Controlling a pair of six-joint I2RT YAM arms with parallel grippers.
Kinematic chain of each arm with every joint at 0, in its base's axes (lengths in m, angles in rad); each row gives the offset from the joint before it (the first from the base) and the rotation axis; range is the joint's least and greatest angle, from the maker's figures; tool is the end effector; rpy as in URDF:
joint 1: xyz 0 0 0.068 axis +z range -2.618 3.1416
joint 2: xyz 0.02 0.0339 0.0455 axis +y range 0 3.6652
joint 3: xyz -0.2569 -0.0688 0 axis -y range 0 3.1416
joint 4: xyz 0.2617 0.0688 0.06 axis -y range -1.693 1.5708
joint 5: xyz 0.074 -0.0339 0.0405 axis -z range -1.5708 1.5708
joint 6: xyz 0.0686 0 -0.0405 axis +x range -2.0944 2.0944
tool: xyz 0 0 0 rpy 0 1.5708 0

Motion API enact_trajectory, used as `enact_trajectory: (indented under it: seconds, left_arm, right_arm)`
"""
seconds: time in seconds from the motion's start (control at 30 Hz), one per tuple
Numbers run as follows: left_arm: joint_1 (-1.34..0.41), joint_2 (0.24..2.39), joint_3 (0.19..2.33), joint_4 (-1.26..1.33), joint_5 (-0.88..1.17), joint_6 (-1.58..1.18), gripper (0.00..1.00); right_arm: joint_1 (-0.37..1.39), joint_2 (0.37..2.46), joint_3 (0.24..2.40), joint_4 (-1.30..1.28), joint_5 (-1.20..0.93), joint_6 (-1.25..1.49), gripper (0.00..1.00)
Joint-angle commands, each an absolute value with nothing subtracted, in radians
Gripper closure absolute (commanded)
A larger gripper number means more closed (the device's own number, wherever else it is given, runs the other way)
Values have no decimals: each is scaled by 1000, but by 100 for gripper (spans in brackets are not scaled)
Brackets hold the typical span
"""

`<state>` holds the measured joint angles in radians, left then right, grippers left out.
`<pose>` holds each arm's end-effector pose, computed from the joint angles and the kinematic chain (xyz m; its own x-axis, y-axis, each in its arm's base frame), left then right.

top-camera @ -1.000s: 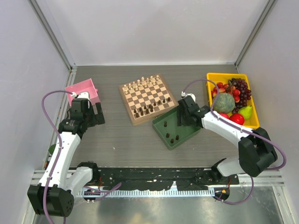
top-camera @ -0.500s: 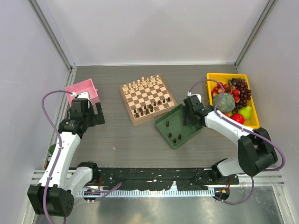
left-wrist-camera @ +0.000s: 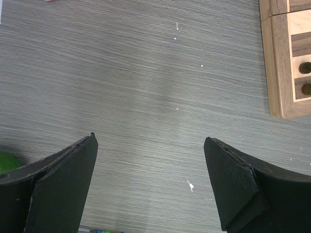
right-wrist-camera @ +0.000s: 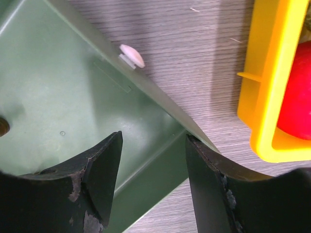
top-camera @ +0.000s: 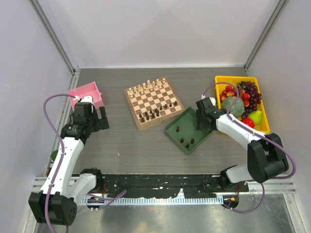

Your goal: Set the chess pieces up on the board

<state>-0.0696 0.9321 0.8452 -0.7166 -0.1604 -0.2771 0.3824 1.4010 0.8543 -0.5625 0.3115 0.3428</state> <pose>0.2314 -0.0051 0.2548 -0.6792 -0.2234 -0.6992 -0.2368 0.9683 -0.0793 0.2800 0.0900 0.1572 -0.8592 -0.0007 -0.5117 0.0640 0.9920 -0.1087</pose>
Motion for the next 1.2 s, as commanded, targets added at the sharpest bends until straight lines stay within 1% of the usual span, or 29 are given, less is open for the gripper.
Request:
enact_trajectory:
  seconds: [0.0,0.17,0.4,0.63,0.93,0.97,1.17]
  left_arm:
    - [-63,933,882,-709,-155,-267,1]
    - [-64,934,882,-710,-156,-267,1]
    - [-63,936,884,-710,-156,-267,1]
    - [-63,934,882,-710,-158,-267,1]
    - [-63,931,882,-712,-161,-267,1]
    - [-64,933,882,-712,-163,-267,1]
    - [-63,934,884,-712,-161,-267,1]
  right_arm:
    - [362,1365,861,-581,370,318,39]
    - [359,1347,877,-578,351,308,39]
    - [359,1302,907,-554,216,311,39]
    - [364,1313,920,-503,25,368,38]
    - [466,1371,977,-482,15,394,39]
    - [483,1384,988,-483,15,394,41]
    - [564,1462,1034,-476,18,394,45]
